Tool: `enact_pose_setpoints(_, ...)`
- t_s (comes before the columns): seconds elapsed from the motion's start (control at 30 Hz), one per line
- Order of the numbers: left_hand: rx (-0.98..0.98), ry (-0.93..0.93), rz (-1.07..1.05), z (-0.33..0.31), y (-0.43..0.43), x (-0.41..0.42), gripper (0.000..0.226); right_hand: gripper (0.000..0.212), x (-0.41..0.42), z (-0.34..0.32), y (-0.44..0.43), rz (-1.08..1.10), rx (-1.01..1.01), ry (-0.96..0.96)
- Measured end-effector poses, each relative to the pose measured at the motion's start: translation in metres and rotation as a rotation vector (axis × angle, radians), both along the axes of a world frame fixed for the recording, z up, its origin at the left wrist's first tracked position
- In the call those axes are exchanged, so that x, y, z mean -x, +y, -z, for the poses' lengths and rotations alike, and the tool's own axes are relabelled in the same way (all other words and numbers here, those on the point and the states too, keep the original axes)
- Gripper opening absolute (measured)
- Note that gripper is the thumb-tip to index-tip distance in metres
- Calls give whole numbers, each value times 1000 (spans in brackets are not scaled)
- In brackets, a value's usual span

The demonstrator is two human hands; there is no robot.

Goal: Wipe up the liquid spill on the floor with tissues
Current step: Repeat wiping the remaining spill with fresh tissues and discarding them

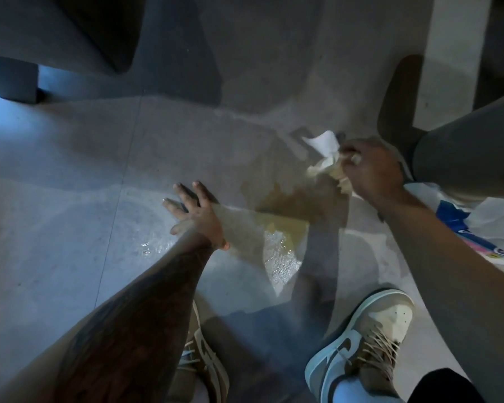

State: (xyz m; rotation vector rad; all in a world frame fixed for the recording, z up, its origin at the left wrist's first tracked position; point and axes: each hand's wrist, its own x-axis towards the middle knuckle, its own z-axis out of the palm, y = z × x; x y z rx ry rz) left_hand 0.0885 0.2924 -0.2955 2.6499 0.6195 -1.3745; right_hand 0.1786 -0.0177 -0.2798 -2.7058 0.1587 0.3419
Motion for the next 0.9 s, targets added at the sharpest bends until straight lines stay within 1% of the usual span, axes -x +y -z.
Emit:
enact_pose_setpoints(0.03, 0, -2, 5, 0, 0, 0, 158, 36, -4, 4, -8, 31, 50, 2)
enact_pose_setpoints(0.1, 0, -4, 6, 0, 1, 1, 158, 43, 3, 14, -14, 20, 119, 52)
enact_pose_setpoints(0.13, -1, -4, 6, 1, 1, 0, 158, 44, 12, 19, -13, 23, 122, 88)
enact_pose_setpoints(0.23, -3, 6, 3, 1, 1, -1, 159, 36, 46, 30, 5, 95, 93, 163)
enact_pose_setpoints(0.27, -2, 9, 4, 2, 1, -1, 160, 36, 57, 32, 14, 85, 82, 179)
enact_pose_setpoints(0.37, 6, 1, 8, 3, 3, -1, 161, 38, 82, 28, 40, 40, -37, 158)
enact_pose_setpoints(0.43, 11, -6, 8, 4, 3, 0, 161, 36, 89, 24, 48, 45, -153, 202)
enact_pose_setpoints(0.47, 13, -7, 7, 4, 3, 1, 161, 33, 87, 22, 51, 19, -176, 214)
enact_pose_setpoints(0.53, 16, -4, 2, 4, 4, 1, 160, 29, 72, 17, 54, -30, -173, 192)
enact_pose_setpoints(0.63, 15, 4, 1, 3, 3, 1, 159, 32, 31, 7, 61, -70, -230, 76)
enact_pose_setpoints(0.7, 17, 7, -1, 3, 3, 0, 159, 29, -1, -1, 71, -67, -246, 40)
enact_pose_setpoints(0.8, 21, 8, -2, 2, 3, 0, 159, 28, -48, -2, 92, -38, -200, -39)
enact_pose_setpoints(0.9, 25, 3, 2, 2, 4, 0, 157, 29, -69, 16, 115, -106, -87, 39)
